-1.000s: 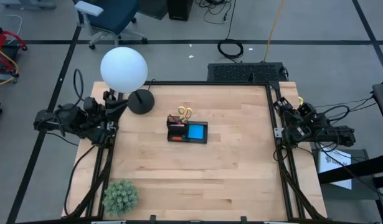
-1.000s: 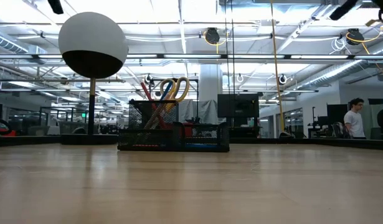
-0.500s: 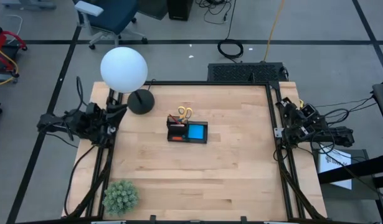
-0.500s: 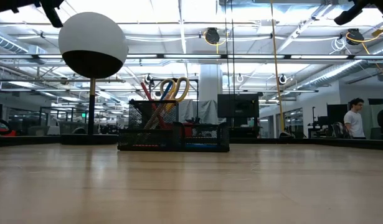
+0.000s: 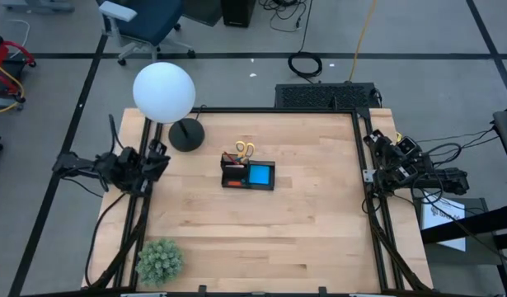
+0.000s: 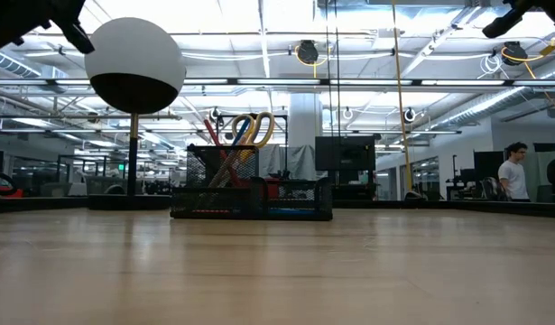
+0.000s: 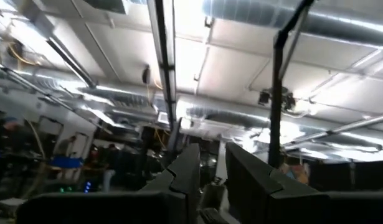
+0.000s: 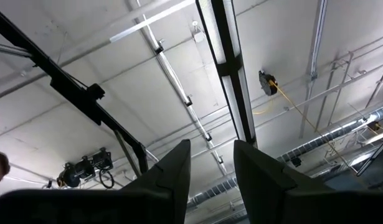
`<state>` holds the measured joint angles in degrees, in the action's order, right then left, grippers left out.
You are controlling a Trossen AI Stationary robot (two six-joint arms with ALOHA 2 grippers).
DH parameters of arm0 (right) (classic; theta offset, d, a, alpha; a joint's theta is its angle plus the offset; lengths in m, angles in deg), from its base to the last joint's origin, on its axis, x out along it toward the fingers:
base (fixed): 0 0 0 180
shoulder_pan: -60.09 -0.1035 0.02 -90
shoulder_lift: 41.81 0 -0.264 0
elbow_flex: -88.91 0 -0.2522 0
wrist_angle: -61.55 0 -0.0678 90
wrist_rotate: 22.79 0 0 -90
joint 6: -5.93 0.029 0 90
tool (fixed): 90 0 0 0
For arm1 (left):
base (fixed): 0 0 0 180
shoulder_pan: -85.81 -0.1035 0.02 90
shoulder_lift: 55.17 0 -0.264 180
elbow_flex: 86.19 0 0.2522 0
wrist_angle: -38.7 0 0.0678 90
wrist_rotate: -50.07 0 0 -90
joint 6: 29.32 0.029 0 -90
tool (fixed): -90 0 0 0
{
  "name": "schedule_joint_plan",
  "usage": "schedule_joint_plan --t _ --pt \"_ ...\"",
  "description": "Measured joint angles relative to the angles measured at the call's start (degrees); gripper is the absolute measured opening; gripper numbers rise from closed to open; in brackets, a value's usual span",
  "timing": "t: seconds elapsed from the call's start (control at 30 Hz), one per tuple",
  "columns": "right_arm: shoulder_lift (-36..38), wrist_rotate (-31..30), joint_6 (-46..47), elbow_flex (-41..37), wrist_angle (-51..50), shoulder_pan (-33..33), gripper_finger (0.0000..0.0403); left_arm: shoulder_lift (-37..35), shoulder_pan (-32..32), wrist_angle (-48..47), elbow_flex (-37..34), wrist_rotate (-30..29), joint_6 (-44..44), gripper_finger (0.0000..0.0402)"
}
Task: Pick and place office supplies into organizer
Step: Return to Home Position
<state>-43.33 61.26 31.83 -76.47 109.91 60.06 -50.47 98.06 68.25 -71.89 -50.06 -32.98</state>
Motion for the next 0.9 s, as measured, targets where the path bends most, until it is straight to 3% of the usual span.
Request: schedule_joint_plan --t 0.23,0.6,0.9 --pt "0.00 0.07 0.41 -0.02 -0.81 0.00 0.0112 -0.71 0.74 -4.91 0.02 1.13 -3.09 0.0081" --pt "-0.01 -0.08 -1.65 -0.02 -13.22 0.00 0.0111 -0.56 0.96 -6.12 0.02 1.13 -13.41 0.0081" --pt "-0.04 -0.02 -7.05 -0.05 -27.19 -0.02 0.0110 -0.56 0.96 -7.49 0.02 1.11 -10.76 0.0081"
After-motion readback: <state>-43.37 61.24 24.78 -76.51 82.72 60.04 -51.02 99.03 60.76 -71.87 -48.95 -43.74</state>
